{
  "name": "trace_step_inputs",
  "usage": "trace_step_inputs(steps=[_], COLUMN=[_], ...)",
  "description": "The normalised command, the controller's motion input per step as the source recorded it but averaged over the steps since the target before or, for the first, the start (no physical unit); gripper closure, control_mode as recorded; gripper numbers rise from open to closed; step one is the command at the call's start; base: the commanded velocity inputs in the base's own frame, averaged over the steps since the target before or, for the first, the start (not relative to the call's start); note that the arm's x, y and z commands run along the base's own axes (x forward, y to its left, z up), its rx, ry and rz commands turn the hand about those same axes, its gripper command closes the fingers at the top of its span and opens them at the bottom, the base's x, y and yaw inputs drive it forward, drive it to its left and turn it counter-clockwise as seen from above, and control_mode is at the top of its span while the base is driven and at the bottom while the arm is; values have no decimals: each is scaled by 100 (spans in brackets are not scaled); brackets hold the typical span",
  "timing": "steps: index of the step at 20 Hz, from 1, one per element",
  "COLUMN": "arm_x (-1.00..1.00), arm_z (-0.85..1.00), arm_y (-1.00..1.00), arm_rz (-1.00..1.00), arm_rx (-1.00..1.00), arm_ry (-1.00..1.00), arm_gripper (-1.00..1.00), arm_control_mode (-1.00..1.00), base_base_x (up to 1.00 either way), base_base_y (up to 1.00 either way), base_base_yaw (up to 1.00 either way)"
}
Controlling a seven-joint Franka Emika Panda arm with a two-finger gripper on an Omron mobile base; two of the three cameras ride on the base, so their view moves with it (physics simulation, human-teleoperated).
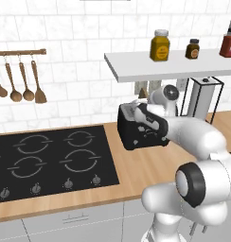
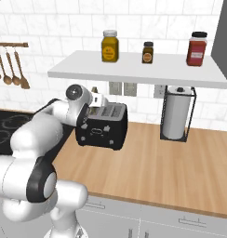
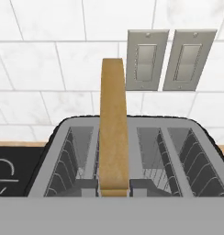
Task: Start the toaster. Once the lever pops up, take the bread to the plate on the dining counter.
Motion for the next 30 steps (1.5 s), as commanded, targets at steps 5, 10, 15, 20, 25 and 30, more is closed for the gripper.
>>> trace_step_inputs(steps=[5,10,15,20,25,30], arm_x=[-30,-46,-68,-82,-83,-82], arm_z=[41,36,29,13,11,16], arm_y=[0,0,0,0,0,0], arm_rz=[0,0,0,0,0,0], arm_rx=[0,0,0,0,0,0], arm_ry=[-5,-1,0,1,5,15], arm_gripper=[100,100,100,100,100,100], arm_control_mode=[-100,-100,-100,-100,-100,-100], base_base_x=[0,0,0,0,0,0], base_base_y=[0,0,0,0,0,0], base_base_yaw=[0,0,0,0,0,0])
